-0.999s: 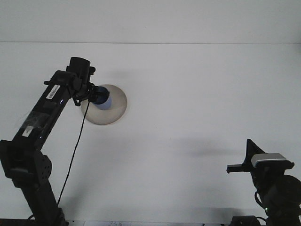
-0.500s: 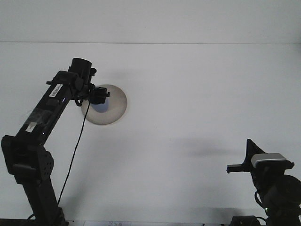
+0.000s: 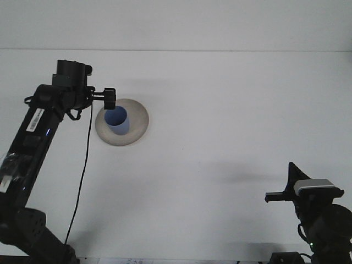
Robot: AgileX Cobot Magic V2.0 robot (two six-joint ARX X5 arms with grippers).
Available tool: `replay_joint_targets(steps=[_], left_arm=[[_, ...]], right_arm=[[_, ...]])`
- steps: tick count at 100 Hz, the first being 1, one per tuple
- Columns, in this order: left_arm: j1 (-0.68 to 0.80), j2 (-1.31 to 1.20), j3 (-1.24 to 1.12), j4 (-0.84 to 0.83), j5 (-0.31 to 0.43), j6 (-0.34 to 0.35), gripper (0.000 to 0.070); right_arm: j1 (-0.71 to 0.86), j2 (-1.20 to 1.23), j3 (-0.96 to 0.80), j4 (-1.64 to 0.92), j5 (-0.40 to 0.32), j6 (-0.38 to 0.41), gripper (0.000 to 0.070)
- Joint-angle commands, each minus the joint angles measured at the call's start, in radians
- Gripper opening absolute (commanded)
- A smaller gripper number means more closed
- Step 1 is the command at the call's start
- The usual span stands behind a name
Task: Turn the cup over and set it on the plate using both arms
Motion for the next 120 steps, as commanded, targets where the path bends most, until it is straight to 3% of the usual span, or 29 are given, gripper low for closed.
replay_joint_targets(steps=[1, 21, 51, 78, 81, 86, 95, 96, 120], left_arm=[[-0.003, -0.023, 0.021, -0.013, 0.004, -0.024, 0.0643], [-0.049, -0.240, -0.138, 0.052, 0.003, -0.043, 0.0630], [-0.129, -0.713, -0.654, 0.325, -0.050, -0.117, 0.0624], [-0.135, -1.098, -1.047, 0.494, -0.065, -0.113, 0.0614], [-0.135, -1.126, -1.073, 0.495, -0.065, -0.113, 0.0578], [-0.135, -1.168, -1.109, 0.494, -0.065, -0.112, 0.0430], [-0.135, -1.226, -1.146, 0.494, -0.065, -0.103, 0.0020], [-0.135, -1.231, -1.149, 0.494, -0.065, -0.101, 0.0000], [-0.135, -1.276, -1.152, 0.494, -0.065, -0.093, 0.0012]], right_arm=[[0.001, 0.004, 0.008, 0.013, 0.000, 0.006, 0.0000], [0.001, 0.004, 0.008, 0.010, 0.000, 0.006, 0.0000], [0.001, 0.004, 0.008, 0.007, 0.000, 0.006, 0.0000], [0.001, 0.004, 0.008, 0.007, 0.000, 0.006, 0.0000], [0.001, 0.004, 0.008, 0.007, 0.001, 0.006, 0.0000], [0.001, 0.004, 0.008, 0.007, 0.000, 0.006, 0.0000], [0.001, 0.003, 0.009, 0.008, 0.000, 0.006, 0.0000], [0.001, 0.003, 0.009, 0.008, 0.000, 0.006, 0.0000], [0.001, 0.003, 0.009, 0.016, 0.000, 0.006, 0.0000]])
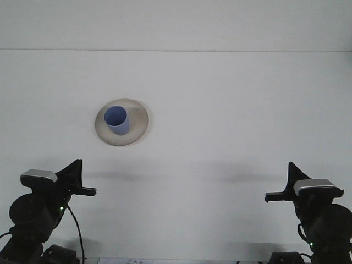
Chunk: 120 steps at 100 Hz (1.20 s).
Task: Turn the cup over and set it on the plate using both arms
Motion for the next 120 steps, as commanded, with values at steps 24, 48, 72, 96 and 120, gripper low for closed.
replay_joint_targets(steps=[24, 48, 72, 96, 120], left_arm=[[-0.003, 0.005, 0.012, 0.009, -0.005, 0.009, 0.0015], [-0.003, 0.005, 0.012, 0.009, -0.005, 0.009, 0.0015], [-0.003, 0.005, 0.012, 0.011, -0.006, 0.024, 0.0015], [0.023, -0.034, -0.037, 0.155, -0.019, 0.173, 0.0015], [0.101, -0.201, -0.290, 0.417, 0.014, 0.171, 0.0015]], right_arm=[[0.001, 0.003, 0.009, 0.016, 0.000, 0.006, 0.0000], [0.001, 0.003, 0.009, 0.016, 0.000, 0.006, 0.0000], [0.001, 0.003, 0.009, 0.016, 0.000, 0.006, 0.0000], [0.001, 0.003, 0.009, 0.016, 0.000, 0.006, 0.0000], [0.001, 0.003, 0.009, 0.016, 0.000, 0.006, 0.0000]])
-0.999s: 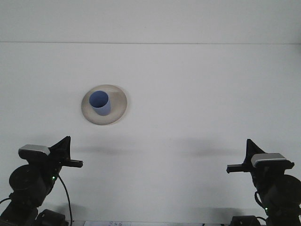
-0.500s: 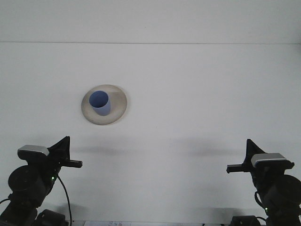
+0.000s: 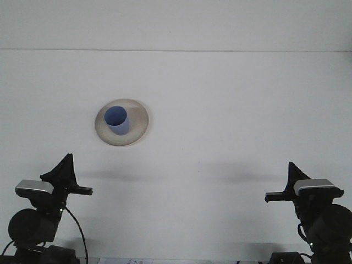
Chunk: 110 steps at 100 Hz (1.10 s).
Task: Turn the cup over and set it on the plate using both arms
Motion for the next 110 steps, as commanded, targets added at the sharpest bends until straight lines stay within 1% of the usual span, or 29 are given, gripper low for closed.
replay_joint_targets(steps=[1, 11, 22, 33, 52, 110], left_arm=[[0.013, -0.045, -0.061, 0.051, 0.011, 0.019, 0.0015], [0.038, -0.130, -0.167, 0.082, 0.058, 0.019, 0.0015], [0.061, -0.211, -0.263, 0.095, 0.086, 0.014, 0.0015], [0.074, -0.250, -0.327, 0.119, 0.086, -0.009, 0.0014], [0.081, -0.250, -0.399, 0.206, 0.086, -0.021, 0.0015], [0.081, -0.249, -0.399, 0.199, 0.086, -0.016, 0.0015]], right_arm=[[0.001, 0.003, 0.009, 0.016, 0.001, 0.006, 0.0000], [0.001, 0.003, 0.009, 0.016, 0.001, 0.006, 0.0000], [0.001, 0.003, 0.009, 0.016, 0.001, 0.006, 0.0000], [0.001, 0.003, 0.009, 0.016, 0.001, 0.006, 0.0000], [0.001, 0.003, 0.009, 0.016, 0.001, 0.006, 0.0000], [0.001, 0.003, 0.010, 0.016, 0.001, 0.006, 0.0000]])
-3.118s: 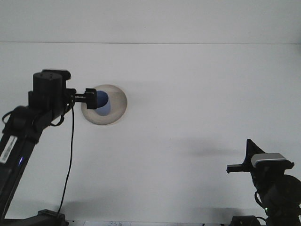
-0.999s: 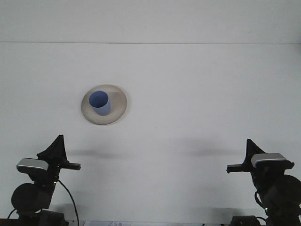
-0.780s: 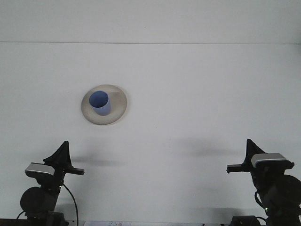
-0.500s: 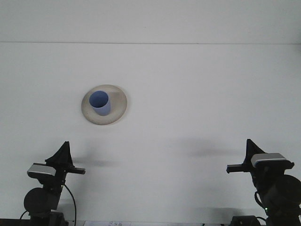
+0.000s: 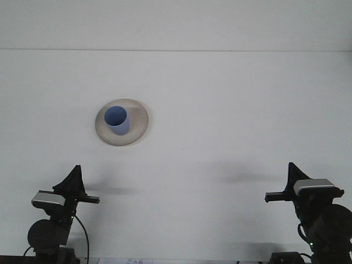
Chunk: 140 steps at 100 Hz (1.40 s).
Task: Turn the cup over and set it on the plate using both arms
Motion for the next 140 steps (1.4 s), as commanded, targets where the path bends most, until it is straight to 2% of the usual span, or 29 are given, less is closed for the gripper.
replay_joint_targets(steps=[1, 54, 95, 140], left_arm=[[0.000, -0.001, -0.019, 0.012, 0.003, -0.002, 0.0015], [0.000, -0.001, -0.019, 0.012, 0.003, -0.002, 0.0015], [0.000, -0.001, -0.019, 0.012, 0.003, -0.002, 0.0015], [0.000, 0.000, -0.019, 0.011, 0.003, -0.002, 0.0015]], right_arm=[[0.001, 0.003, 0.010, 0.016, 0.001, 0.006, 0.0000], [0.002, -0.032, -0.028, 0.047, 0.004, 0.006, 0.0000], [0.002, -0.380, -0.442, 0.434, 0.001, 0.006, 0.0000], [0.000, -0.376, -0.668, 0.694, -0.003, 0.006, 0.0000]])
